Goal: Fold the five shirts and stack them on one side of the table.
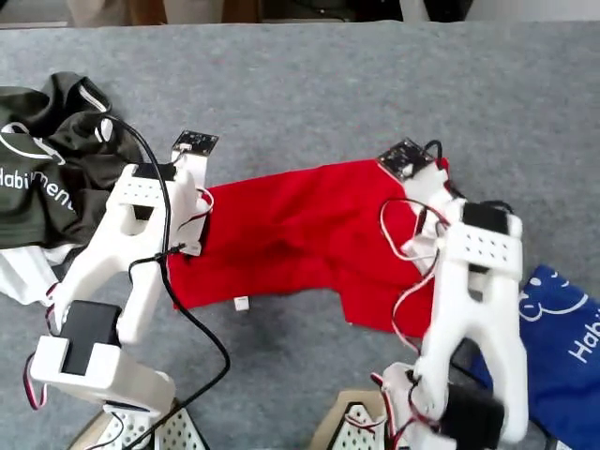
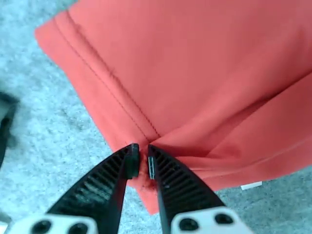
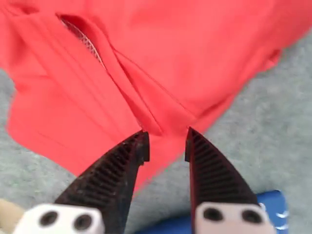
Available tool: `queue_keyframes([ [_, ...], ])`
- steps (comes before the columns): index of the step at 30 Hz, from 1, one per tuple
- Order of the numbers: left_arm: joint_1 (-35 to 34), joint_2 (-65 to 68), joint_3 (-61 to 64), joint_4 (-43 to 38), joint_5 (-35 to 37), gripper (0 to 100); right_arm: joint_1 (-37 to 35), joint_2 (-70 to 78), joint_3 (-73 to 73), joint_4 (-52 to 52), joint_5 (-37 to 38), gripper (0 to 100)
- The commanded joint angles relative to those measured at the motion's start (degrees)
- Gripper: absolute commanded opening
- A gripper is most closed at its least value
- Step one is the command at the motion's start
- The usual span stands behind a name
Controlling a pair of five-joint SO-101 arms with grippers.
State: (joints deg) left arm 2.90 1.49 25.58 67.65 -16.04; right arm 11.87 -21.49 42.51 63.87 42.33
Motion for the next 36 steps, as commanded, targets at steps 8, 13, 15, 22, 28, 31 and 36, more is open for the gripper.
queue_keyframes([
  [8,0.44,-2.77,-0.53,1.05,-0.09,2,1.63,13.14,-5.32,-0.53,-5.45,14.9],
  [13,0.44,-2.77,-0.53,1.32,-0.09,2,1.89,14.29,-6.2,-0.35,-5.1,14.6],
  [15,0.44,-2.77,-0.53,1.32,-0.09,2,1.89,14.64,-6.2,-0.35,-5.01,14.5],
  [22,0.44,-2.77,-0.53,1.32,0.0,2,2.07,14.73,-3.38,-0.88,-4.22,3.4],
  [28,0.35,-2.77,-0.53,1.32,0.0,2,3.47,14.37,-3.56,-0.88,-4.57,0.9],
  [31,0.09,-2.77,-0.53,1.32,0.0,2,4.44,14.29,-5.76,-0.44,-4.92,0.5],
  [36,-0.18,-2.77,-0.53,1.32,0.0,2,5.32,14.29,-8.75,1.41,-4.48,0.5],
])
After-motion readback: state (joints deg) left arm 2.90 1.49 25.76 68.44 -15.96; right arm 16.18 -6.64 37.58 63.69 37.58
